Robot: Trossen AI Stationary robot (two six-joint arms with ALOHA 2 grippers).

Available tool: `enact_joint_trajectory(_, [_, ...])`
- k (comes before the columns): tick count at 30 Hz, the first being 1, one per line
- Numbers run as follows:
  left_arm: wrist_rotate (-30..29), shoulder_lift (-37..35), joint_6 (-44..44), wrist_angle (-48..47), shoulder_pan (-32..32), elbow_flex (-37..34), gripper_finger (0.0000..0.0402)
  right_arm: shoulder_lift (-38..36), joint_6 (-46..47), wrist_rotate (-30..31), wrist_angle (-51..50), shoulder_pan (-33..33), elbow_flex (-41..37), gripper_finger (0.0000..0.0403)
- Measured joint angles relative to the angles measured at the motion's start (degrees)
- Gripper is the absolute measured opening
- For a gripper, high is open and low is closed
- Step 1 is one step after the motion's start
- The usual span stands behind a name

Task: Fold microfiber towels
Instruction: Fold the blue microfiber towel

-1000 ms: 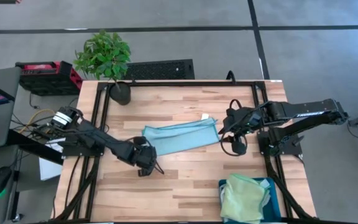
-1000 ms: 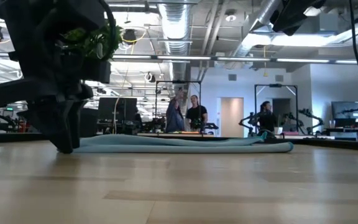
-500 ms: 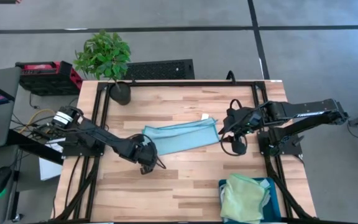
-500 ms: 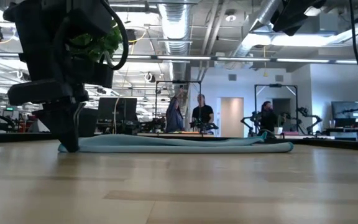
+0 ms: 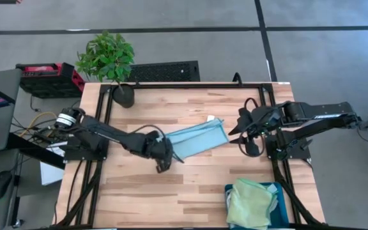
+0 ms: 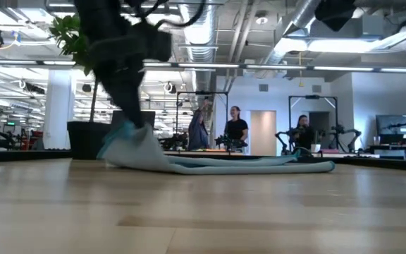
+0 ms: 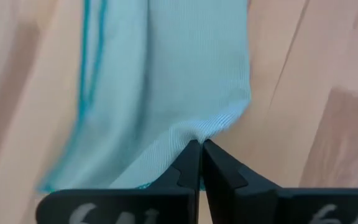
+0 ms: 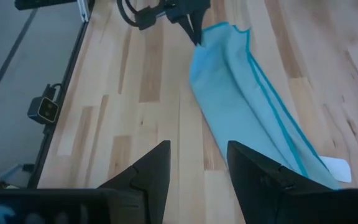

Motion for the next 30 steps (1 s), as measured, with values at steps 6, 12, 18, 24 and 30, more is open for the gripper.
enact_joint_trajectory(6, [1.0, 5.0, 12.2, 0.4, 6.2, 8.2, 0.0000, -0.4, 0.0, 0.0, 0.0, 0.0, 0.0, 0.0182])
enact_joint_trajectory(12, [2.7, 14.1, 20.0, 0.8, 12.2, 20.6, 0.0000, -0.3, 0.0, 0.0, -0.2, 0.0, 0.0, 0.0182])
enact_joint_trajectory(18, [3.6, 22.8, 29.7, 0.9, 16.7, 35.6, 0.0000, -0.4, 0.0, 0.0, -1.1, 0.0, 0.0, 0.0182])
enact_joint_trajectory(24, [6.6, 32.6, 35.3, 1.2, 19.7, 50.0, 0.0000, -0.4, 0.0, 0.0, -1.6, 0.0, 0.0, 0.0182])
enact_joint_trajectory(30, [10.1, 43.0, 36.8, -1.5, 20.3, 64.3, 0.0000, -0.4, 0.0, 0.1, -1.7, 0.0, 0.0, 0.0182])
